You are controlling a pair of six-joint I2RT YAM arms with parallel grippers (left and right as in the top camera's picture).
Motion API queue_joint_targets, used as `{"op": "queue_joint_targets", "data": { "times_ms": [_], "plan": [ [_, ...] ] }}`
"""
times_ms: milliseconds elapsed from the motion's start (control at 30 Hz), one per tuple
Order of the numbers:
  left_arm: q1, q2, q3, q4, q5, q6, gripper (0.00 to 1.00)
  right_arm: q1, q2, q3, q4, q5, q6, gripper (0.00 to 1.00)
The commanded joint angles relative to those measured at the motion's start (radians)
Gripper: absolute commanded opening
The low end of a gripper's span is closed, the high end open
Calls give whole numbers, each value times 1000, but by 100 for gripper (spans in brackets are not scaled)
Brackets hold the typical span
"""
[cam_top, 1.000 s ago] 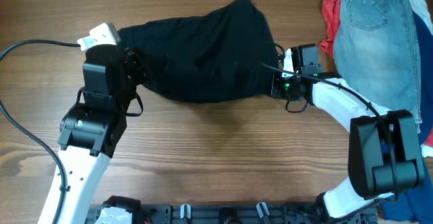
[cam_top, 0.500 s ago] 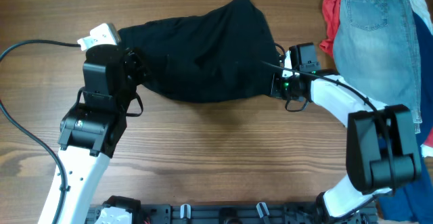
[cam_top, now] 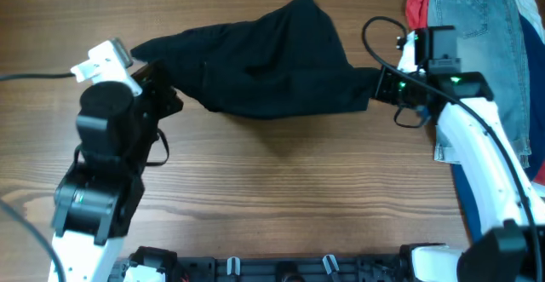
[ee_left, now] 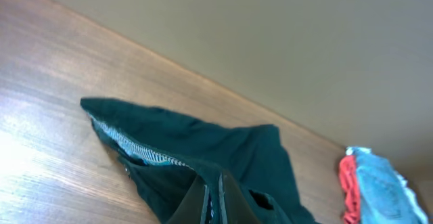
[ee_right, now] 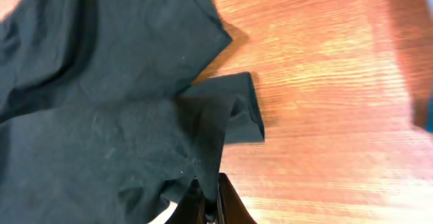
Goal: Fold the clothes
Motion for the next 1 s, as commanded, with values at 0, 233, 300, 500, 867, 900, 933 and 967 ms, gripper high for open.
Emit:
{"op": "queue_joint_targets", "data": {
  "times_ms": [0,233,300,500,867,900,933,967],
  "plan": [
    [-13,-105,17,1,-20,15,4,-35,-121,119,-48,18,-23,4],
    [-68,-258,17,-139,-21,-3,4,-51,-263,191,-150,16,-49,4],
    [-72,-279,17,-191,-20,-40,4,-51,-277,191,-172,-6,-77,4],
    [-72,-251,16,-426,-43,-198,4,-49,-170,191,-87,-101,-134,5],
    [-71,16,14,-595,-215,-448,4,54,235,191,321,-140,-202,4],
    [-71,52,14,-595,-241,-473,4,57,267,191,372,-142,-202,4],
    [-71,82,14,-595,-264,-494,4,60,292,191,419,-142,-203,4],
    [-71,116,14,-596,-287,-515,4,63,315,191,467,-142,-202,4]
  ]
}}
